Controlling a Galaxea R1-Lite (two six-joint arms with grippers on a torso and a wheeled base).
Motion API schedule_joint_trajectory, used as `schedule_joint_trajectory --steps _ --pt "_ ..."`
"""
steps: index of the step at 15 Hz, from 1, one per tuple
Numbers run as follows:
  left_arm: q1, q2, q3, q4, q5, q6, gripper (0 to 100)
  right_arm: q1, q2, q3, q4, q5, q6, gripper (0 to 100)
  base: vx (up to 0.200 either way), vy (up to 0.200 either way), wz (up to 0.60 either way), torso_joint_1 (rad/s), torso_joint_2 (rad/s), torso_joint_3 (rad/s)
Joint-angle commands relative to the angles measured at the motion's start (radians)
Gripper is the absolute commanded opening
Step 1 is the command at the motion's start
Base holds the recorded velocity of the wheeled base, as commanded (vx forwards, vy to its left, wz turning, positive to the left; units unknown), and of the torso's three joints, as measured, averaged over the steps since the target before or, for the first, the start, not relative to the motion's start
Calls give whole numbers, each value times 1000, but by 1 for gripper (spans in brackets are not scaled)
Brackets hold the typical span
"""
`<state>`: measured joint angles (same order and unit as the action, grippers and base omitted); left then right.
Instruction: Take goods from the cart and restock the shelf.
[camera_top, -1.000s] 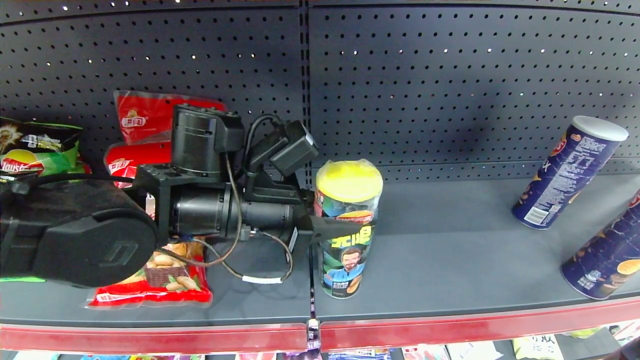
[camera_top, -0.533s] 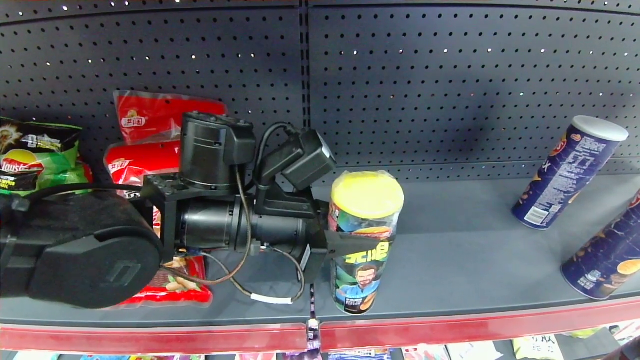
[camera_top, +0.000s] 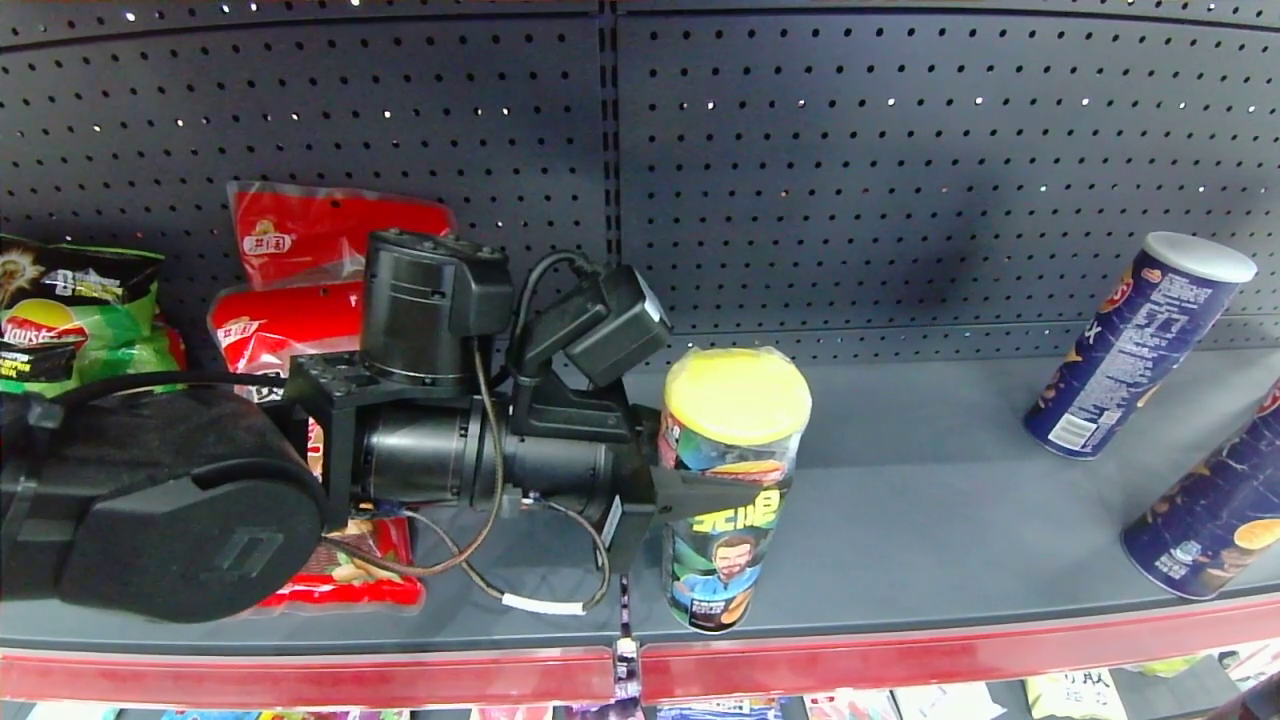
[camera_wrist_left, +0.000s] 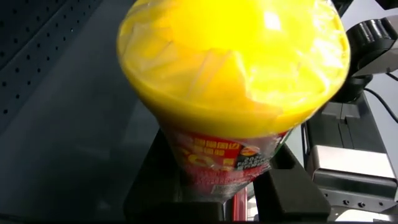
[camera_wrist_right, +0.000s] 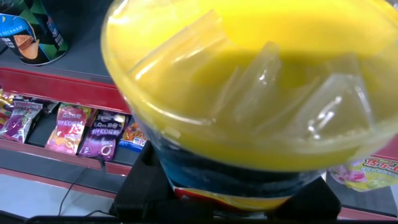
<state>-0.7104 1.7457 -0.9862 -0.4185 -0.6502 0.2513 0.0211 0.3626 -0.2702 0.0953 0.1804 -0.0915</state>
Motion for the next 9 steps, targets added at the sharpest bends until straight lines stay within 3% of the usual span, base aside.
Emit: schedule_joint_trajectory --steps 1,2,3,7,9 --pt "0 3 0 0 0 2 0 2 4 -3 0 1 -1 0 0 0 0 0 0 0" --pt "0 3 1 0 0 3 0 2 6 -4 0 1 -1 0 0 0 0 0 0 0" --pt "0 8 3 0 0 5 100 3 16 -6 -3 1 -1 0 0 0 0 0 0 0" --pt "2 3 14 -3 12 0 100 8 72 -47 -6 10 -4 0 0 0 0 0 0 0" --pt "11 -40 70 -3 41 0 100 10 184 -136 -6 71 -16 0 0 0 0 0 0 0"
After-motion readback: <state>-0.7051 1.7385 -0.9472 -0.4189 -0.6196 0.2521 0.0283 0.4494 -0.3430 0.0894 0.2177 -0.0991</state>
